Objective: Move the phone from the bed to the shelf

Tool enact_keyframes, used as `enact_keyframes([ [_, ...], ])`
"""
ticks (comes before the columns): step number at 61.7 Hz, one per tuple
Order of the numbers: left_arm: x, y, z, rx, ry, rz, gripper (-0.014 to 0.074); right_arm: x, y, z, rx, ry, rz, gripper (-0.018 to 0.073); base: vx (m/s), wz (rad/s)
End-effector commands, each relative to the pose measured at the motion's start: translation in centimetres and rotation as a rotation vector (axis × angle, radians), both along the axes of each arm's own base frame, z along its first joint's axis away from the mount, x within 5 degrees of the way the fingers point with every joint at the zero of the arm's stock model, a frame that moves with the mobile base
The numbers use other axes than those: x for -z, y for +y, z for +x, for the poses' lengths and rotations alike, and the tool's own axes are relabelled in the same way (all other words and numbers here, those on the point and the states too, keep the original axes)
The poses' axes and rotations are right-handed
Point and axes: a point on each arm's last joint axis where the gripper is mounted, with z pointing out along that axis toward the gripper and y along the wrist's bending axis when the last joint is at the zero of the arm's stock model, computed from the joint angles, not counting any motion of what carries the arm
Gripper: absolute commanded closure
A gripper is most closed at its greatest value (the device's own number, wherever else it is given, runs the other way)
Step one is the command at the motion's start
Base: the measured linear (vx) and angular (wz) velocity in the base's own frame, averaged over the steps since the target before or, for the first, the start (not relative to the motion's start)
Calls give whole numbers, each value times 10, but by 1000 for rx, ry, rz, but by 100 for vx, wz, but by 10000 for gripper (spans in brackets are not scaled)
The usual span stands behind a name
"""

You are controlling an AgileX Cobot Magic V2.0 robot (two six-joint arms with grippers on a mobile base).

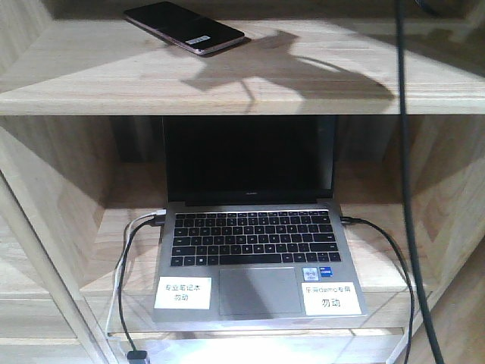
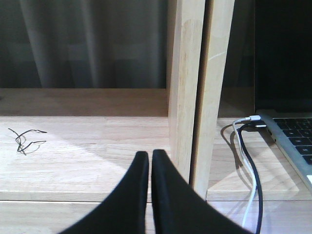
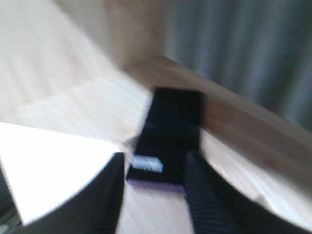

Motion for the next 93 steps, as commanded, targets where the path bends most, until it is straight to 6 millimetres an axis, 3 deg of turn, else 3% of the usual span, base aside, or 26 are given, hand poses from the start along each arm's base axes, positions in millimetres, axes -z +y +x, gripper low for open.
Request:
enact_keyframes([
  [1,-6,0,1,-5,-74,-9,596,-21,-18,-29,109,-143,82,382,0,0],
  [19,-6,0,1,-5,-74,-9,596,9,-44,-89,211,-186,80,487,0,0],
  [32,-6,0,1,-5,-74,-9,596,47,-61,-136,251,-175,75,570,0,0],
  [61,-6,0,1,-5,-74,-9,596,135,-94,-241,276,-251,115,568,0,0],
  [76,-6,0,1,-5,-74,-9,596,171,-102,-267,276,-293,149,568,0,0],
  [93,-6,0,1,-5,-74,-9,596,177,-102,-270,273,-296,149,568,0,0],
])
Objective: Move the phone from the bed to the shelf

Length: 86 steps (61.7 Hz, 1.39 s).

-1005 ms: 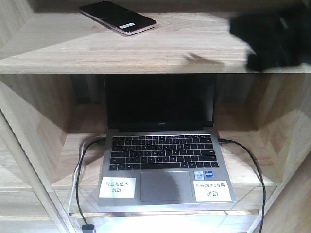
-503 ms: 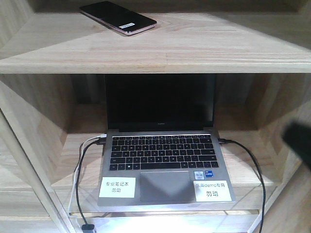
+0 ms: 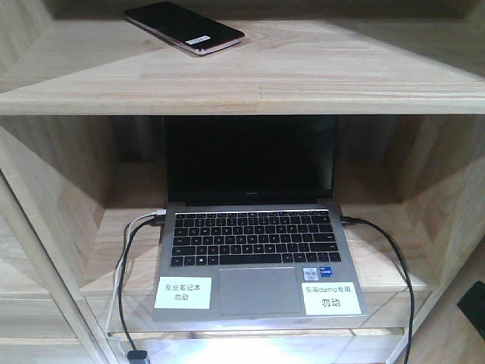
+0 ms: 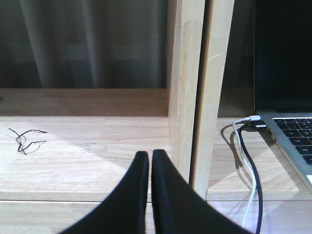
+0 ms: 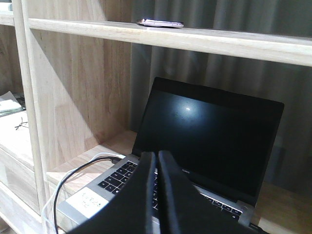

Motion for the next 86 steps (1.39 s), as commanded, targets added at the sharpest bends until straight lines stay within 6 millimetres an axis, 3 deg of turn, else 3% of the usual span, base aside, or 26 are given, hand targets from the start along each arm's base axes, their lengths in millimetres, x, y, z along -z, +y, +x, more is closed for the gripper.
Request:
enact_keyframes([
  [1,-6,0,1,-5,-74,-9,596,-12,-3,1,39,-46,44,568,0,0],
  [51,-6,0,1,-5,-74,-9,596,-13,-3,1,40,-44,66,568,0,0],
  [86,-6,0,1,-5,-74,-9,596,-8,-23,10,283,15,68,568,0,0],
])
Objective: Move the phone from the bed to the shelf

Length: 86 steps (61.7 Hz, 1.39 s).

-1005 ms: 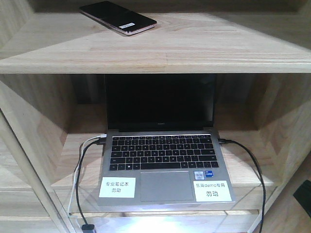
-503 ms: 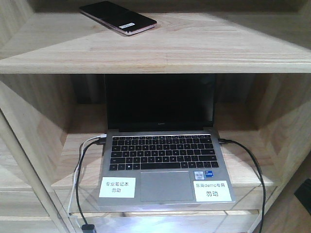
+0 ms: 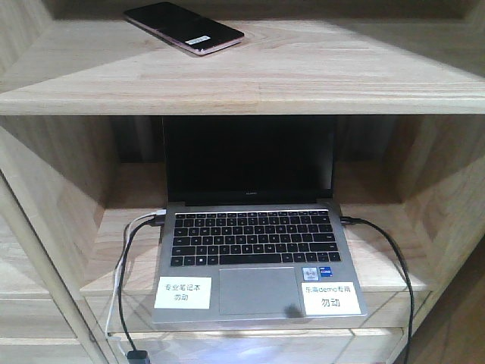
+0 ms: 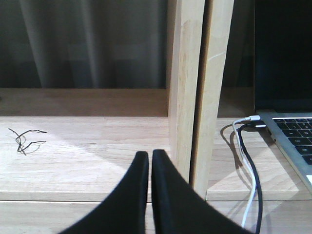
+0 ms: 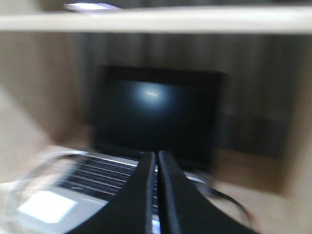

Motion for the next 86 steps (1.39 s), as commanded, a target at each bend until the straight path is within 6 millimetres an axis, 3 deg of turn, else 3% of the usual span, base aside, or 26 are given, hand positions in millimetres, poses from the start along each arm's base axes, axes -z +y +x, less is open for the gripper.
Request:
enact_keyframes([
  [1,-6,0,1,-5,-74,-9,596,-13,-5,1,58,-82,0,568,0,0],
  [19,-6,0,1,-5,-74,-9,596,5,-16,6,274,-68,-28,568,0,0],
  [47,-6,0,1,-5,-74,-9,596,82,-19,11,336,-86,-18,568,0,0],
  [86,-6,0,1,-5,-74,-9,596,85,-19,11,333,-62,-47,568,0,0],
])
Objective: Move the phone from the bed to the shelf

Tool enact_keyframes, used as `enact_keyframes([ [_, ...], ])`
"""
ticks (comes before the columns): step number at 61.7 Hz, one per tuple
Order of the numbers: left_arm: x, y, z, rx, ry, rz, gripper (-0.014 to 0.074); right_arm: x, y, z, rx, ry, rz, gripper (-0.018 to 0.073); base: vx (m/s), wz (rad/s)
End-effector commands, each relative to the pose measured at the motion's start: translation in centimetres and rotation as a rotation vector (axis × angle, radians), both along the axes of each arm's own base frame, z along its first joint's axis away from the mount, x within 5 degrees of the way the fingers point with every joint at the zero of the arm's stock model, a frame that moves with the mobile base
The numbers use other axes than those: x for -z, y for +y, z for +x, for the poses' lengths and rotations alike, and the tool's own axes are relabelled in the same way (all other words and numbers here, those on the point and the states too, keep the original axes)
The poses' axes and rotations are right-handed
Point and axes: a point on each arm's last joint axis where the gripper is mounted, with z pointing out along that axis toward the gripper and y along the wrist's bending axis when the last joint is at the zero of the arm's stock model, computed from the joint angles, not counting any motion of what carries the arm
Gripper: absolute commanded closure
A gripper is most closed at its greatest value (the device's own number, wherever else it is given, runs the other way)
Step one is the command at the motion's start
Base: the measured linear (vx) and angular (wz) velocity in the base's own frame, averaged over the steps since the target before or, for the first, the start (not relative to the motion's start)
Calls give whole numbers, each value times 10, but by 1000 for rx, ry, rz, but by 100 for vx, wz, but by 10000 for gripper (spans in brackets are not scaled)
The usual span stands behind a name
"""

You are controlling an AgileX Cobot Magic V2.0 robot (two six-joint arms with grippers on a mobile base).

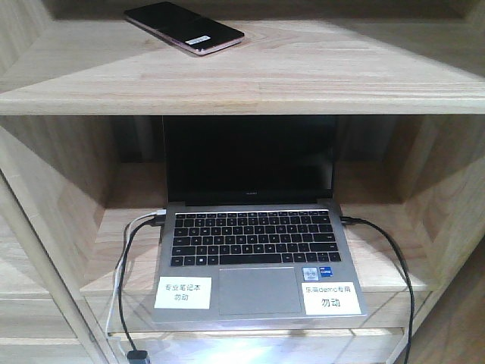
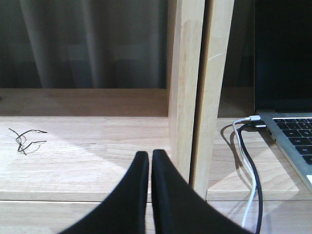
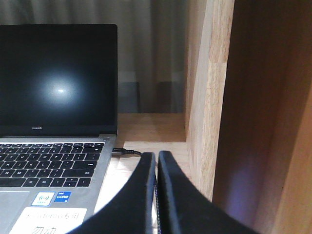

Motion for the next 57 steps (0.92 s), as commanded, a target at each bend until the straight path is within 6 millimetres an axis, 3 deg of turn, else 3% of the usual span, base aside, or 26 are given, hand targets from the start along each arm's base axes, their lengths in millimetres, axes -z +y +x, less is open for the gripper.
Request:
enact_keyframes([
  [1,-6,0,1,-5,-74,-9,596,-4,-1,0,8,-69,-19,568,0,0],
  [57,-6,0,1,-5,-74,-9,596,-4,-1,0,8,-69,-19,568,0,0],
])
